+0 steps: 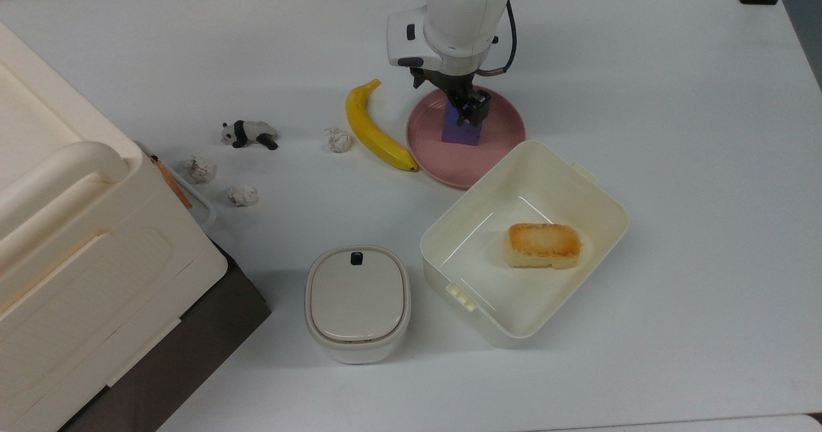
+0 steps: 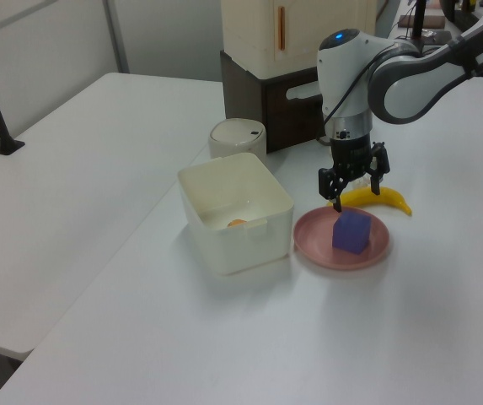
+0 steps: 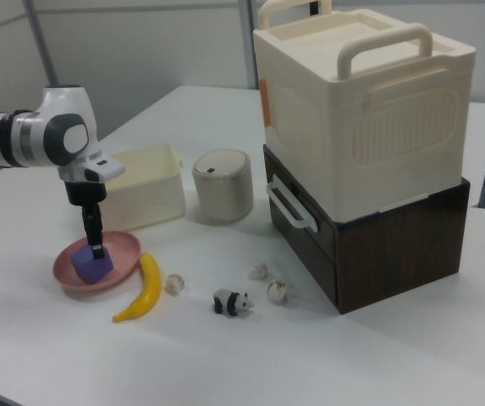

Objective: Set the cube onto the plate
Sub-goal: 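Open the gripper to release the cube and raise away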

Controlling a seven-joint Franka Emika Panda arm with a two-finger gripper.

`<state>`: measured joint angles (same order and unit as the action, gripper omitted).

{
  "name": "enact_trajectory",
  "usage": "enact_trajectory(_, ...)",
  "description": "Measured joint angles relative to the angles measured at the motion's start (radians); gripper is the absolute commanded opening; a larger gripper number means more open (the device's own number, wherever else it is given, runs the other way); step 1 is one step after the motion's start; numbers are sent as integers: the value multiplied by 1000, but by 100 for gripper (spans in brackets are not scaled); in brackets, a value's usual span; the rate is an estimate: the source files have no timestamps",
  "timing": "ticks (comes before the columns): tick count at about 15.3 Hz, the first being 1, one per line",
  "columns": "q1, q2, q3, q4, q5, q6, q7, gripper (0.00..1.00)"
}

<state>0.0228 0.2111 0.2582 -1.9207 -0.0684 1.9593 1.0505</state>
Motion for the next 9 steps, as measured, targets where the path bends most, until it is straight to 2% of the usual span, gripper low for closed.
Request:
enact_trajectory(3,-38,-13,-1,63,0,-137,-79,100)
enact_trajectory(7,-146,-72,-18,212,15,-350,-356,100)
enact_trajectory(9,-176,-117,-49,273,30,-434,-517,100)
